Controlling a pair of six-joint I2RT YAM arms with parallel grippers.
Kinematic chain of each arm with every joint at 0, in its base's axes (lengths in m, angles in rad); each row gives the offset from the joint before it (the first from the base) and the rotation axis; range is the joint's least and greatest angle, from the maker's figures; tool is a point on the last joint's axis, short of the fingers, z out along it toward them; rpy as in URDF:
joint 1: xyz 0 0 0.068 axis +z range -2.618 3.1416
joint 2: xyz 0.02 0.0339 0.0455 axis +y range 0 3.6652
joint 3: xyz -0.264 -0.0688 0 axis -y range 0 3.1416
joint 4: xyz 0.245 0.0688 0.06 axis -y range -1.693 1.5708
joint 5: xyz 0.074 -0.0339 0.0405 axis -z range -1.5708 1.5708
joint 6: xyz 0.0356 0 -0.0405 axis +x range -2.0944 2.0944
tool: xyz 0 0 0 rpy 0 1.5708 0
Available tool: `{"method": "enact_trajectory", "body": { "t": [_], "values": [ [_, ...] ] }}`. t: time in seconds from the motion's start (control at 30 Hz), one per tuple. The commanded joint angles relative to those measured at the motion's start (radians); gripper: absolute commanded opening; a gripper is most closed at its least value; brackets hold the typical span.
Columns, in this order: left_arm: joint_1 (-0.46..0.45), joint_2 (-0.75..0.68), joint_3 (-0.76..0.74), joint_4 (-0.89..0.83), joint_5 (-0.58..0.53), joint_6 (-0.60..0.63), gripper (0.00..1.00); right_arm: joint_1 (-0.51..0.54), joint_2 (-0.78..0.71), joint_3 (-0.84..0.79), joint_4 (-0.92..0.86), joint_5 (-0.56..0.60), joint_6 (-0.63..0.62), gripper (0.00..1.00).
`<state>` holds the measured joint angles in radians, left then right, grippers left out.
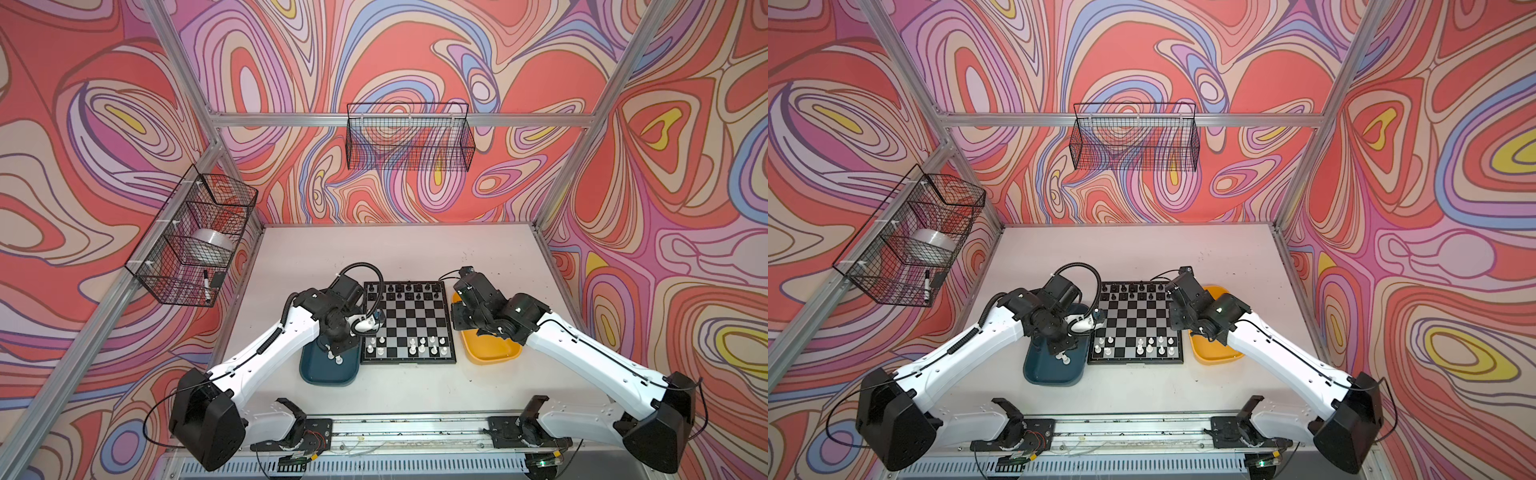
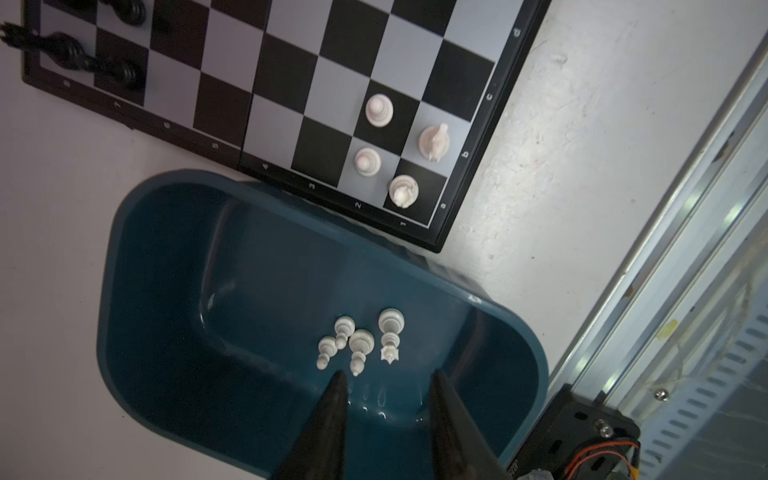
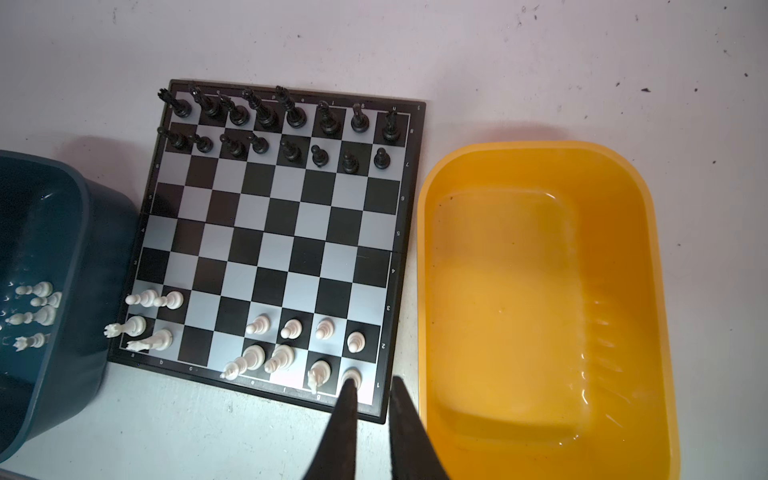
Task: Set up the chess pieces on the board
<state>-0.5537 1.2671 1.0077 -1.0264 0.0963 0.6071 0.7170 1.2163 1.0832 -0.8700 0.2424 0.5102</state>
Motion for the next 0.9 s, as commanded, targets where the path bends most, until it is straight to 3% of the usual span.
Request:
{"method": "enact_trajectory", "body": {
  "t": [0.0,0.17,0.43,0.87],
  "values": [
    [0.028,-0.024,-0.047,-0.045,0.011,0.044,0.35,0.007,0.019,0.029,0.022,-0.007,-0.013,0.15],
    [0.048,-0.032,-0.1,-0.017,-0.002,0.061,0.36,0.007,0.029,0.03,0.029,-0.012,-0.015,0.15],
    [0.073,-0.034,-0.124,0.006,-0.003,0.085,0.47,0.007,0.02,0.02,0.028,-0.011,-0.011,0.15],
    [0.073,-0.021,-0.126,0.017,-0.001,0.1,0.47,0.007,0.03,0.019,0.035,-0.016,-0.012,0.15]
  ]
}}
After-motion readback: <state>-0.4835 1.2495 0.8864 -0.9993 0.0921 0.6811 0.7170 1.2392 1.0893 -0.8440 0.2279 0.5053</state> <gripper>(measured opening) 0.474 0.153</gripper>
